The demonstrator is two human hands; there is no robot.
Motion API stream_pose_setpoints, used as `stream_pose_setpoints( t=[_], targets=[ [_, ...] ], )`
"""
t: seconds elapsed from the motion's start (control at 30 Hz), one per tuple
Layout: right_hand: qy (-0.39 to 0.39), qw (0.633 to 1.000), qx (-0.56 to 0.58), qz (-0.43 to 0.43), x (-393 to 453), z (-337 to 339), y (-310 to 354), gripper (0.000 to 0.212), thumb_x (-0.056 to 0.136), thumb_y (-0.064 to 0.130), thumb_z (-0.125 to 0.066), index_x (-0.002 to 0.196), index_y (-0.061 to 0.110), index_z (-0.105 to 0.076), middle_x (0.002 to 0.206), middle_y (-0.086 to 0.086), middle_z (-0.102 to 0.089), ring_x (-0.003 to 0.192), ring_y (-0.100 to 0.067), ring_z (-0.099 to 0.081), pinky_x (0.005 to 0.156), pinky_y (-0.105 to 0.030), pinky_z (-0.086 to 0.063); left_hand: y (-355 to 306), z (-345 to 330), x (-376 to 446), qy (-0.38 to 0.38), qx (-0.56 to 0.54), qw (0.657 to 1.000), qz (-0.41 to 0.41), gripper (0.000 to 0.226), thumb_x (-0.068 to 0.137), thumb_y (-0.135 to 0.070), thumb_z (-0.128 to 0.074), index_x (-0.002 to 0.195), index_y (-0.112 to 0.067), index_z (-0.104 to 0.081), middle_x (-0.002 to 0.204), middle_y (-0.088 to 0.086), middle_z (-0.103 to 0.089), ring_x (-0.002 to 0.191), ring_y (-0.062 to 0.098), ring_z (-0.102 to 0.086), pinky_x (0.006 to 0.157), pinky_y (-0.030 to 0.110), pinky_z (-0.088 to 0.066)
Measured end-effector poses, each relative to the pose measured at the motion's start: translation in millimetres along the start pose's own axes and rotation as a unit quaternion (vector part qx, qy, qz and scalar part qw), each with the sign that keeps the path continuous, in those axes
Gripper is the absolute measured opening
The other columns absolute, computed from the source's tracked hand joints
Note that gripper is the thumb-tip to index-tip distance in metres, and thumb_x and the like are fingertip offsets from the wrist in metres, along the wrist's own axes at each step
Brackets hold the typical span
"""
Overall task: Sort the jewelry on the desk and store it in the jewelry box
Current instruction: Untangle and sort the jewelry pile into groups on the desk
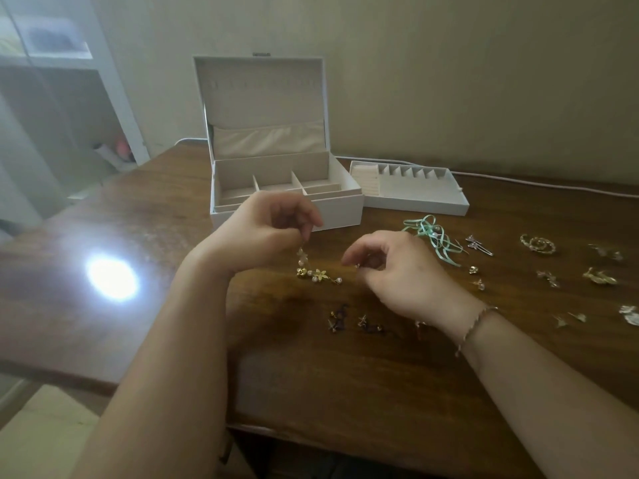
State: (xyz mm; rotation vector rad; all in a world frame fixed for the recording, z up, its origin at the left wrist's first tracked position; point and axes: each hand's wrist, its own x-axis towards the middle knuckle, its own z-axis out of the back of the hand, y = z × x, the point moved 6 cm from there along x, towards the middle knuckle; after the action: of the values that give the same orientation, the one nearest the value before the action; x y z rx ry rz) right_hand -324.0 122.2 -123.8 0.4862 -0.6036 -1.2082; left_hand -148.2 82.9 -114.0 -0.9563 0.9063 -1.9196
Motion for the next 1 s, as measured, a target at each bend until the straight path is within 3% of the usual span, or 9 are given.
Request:
stream_pose_setpoints(
  t=[0.27, 0.33, 0.43, 0.57, 0.77, 0.9, 1.0],
  targets=[
    [0.044, 0.997, -0.057, 0.009, 4, -4, -1, 0.034, 0.085, 0.001, -0.062, 0.091, 0.033, -0.070, 0.091, 0.013, -0.060, 0.081, 0.002, -0.054, 0.062, -0.008, -0.040, -13, 16, -3, -0.107, -0.031, 0.994, -0.021, 0.015, 0.080, 0.002, -0.060, 0.086, -0.007, -0.071, 0.066, -0.003, -0.064, 0.067, 0.016, -0.057, 0.072, 0.027, -0.050],
    [0.042, 0.998, -0.052, 0.013, 4, -2, -1, 0.034, 0.085, 0.001, -0.062, 0.089, 0.033, -0.070, 0.089, 0.013, -0.059, 0.080, 0.001, -0.054, 0.062, -0.009, -0.040, -11, 21, -3, -0.144, 0.007, 0.989, -0.013, 0.016, 0.086, 0.001, -0.061, 0.082, -0.010, -0.071, 0.060, -0.009, -0.063, 0.062, 0.012, -0.055, 0.067, 0.024, -0.049],
    [0.036, 0.998, -0.054, 0.018, 5, 1, -2, 0.032, 0.084, 0.002, -0.062, 0.086, 0.034, -0.070, 0.086, 0.013, -0.059, 0.077, -0.001, -0.054, 0.062, -0.012, -0.042, -2, 24, -2, -0.173, 0.038, 0.984, 0.024, 0.014, 0.087, -0.010, -0.061, 0.078, -0.013, -0.071, 0.056, -0.005, -0.058, 0.056, 0.012, -0.051, 0.061, 0.026, -0.046],
    [0.036, 0.998, -0.049, 0.022, 5, 3, 0, 0.030, 0.085, 0.004, -0.062, 0.085, 0.033, -0.069, 0.087, 0.013, -0.060, 0.079, -0.002, -0.055, 0.062, -0.011, -0.042, 6, 36, -4, -0.237, 0.158, 0.956, 0.068, 0.015, 0.087, -0.013, -0.062, 0.075, -0.017, -0.071, 0.055, -0.003, -0.056, 0.044, 0.002, -0.046, 0.046, 0.010, -0.038],
    [0.051, 0.991, -0.087, 0.085, 23, -16, 26, 0.024, 0.086, 0.005, -0.061, 0.094, 0.024, -0.073, 0.087, 0.013, -0.055, 0.075, -0.002, -0.051, 0.063, -0.006, -0.035, 12, 29, -1, -0.205, 0.213, 0.951, 0.091, 0.015, 0.084, -0.015, -0.064, 0.073, -0.019, -0.072, 0.051, -0.007, -0.054, 0.042, 0.004, -0.046, 0.044, 0.011, -0.037],
    [0.073, 0.978, -0.140, 0.138, 40, -42, 46, 0.025, 0.089, 0.001, -0.060, 0.101, 0.019, -0.072, 0.098, 0.006, -0.049, 0.090, -0.011, -0.052, 0.076, -0.020, -0.046, 17, 34, 0, -0.233, 0.197, 0.947, 0.099, 0.015, 0.081, -0.016, -0.064, 0.070, -0.021, -0.072, 0.055, 0.002, -0.060, 0.047, 0.009, -0.047, 0.051, 0.022, -0.042],
    [0.125, 0.967, -0.168, 0.144, 44, -55, 52, 0.020, 0.091, 0.007, -0.062, 0.103, 0.018, -0.073, 0.101, 0.004, -0.047, 0.094, -0.017, -0.057, 0.080, -0.029, -0.054, 21, 30, 1, -0.217, 0.201, 0.950, 0.104, 0.016, 0.079, -0.016, -0.063, 0.067, -0.023, -0.070, 0.050, -0.005, -0.055, 0.041, 0.005, -0.046, 0.045, 0.021, -0.040]
  ],
)
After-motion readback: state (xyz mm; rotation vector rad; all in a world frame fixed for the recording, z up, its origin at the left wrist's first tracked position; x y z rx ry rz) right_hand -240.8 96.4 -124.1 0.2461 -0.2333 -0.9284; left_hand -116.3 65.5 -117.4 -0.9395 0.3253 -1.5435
